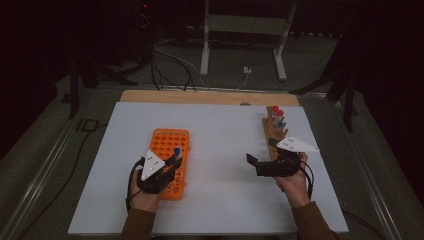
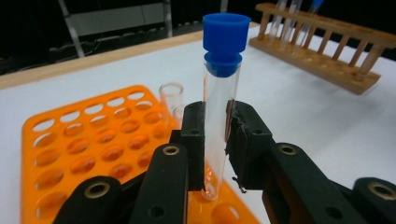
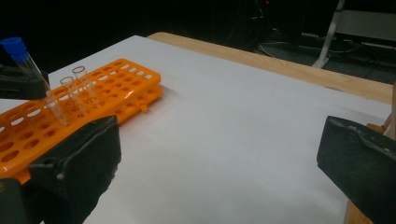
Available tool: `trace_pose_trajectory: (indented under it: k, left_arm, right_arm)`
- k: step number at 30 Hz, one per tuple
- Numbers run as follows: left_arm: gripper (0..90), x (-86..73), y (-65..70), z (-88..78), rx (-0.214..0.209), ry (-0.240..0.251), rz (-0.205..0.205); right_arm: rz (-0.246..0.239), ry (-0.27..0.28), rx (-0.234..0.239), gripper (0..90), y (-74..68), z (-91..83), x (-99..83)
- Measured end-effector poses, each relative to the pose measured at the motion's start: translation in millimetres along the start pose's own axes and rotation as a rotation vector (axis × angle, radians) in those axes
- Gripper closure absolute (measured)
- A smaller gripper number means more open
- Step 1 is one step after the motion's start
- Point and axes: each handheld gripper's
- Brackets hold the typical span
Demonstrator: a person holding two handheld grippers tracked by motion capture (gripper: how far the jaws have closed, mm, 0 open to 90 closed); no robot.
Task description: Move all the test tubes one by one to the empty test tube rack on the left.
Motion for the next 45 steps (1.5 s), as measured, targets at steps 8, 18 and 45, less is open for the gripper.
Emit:
trace_pose_trajectory:
  k: [8,18,45]
  left_arm:
    - [77.2,-6.6,0.2,5.0,0.014,-0.069,0.014]
    - [77.4,-9.9,3.6,9.7,0.029,-0.142,0.038]
    - [66.1,-10.2,5.9,10.0,0.029,-0.159,0.035]
  right_arm:
    - [-0.001,-0.001,0.004,0.2,0.3,-1.1,-0.3]
    - [-0.002,-0.002,0.009,0.2,-0.1,-1.1,-0.9]
    - [-0.012,-0.010,0.019,0.2,-1.6,2.2,-2.1]
Point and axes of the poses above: each handheld gripper's, and its own axes: z roughly forward along the jaws, x roughly out of its top, y roughly to its right, and after that the axes turned 9 degrees about x, right-handed
